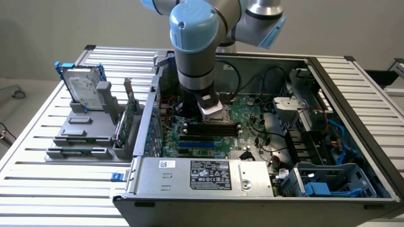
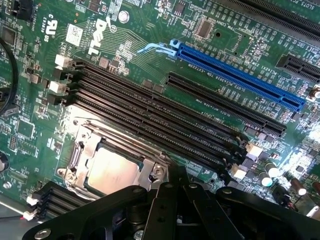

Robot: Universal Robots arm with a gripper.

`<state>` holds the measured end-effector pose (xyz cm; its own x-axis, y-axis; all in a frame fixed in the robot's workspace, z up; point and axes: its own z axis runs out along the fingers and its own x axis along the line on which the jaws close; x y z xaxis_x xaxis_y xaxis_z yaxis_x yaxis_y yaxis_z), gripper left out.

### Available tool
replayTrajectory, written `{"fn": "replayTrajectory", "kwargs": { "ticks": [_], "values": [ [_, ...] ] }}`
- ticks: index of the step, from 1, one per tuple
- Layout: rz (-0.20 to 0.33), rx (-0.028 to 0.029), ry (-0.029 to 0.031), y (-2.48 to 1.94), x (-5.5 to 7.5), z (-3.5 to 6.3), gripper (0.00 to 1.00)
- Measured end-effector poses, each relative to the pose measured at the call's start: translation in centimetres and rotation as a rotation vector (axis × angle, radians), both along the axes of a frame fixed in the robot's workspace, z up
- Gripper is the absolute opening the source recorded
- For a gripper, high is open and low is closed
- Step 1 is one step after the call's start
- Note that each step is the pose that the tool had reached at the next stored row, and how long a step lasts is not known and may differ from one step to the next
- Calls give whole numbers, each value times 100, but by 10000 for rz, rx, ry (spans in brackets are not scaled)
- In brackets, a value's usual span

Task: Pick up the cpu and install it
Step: 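Install the first cpu locking lever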

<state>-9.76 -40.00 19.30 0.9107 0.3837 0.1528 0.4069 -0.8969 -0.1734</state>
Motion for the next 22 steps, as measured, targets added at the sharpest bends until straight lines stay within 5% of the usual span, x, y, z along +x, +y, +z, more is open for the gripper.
{"fn": "replayTrajectory", "kwargs": {
  "ticks": [11,22],
  "values": [
    [0,5,-3,6,-15,-9,11],
    [1,3,-4,7,-16,158,11]
  ]
}}
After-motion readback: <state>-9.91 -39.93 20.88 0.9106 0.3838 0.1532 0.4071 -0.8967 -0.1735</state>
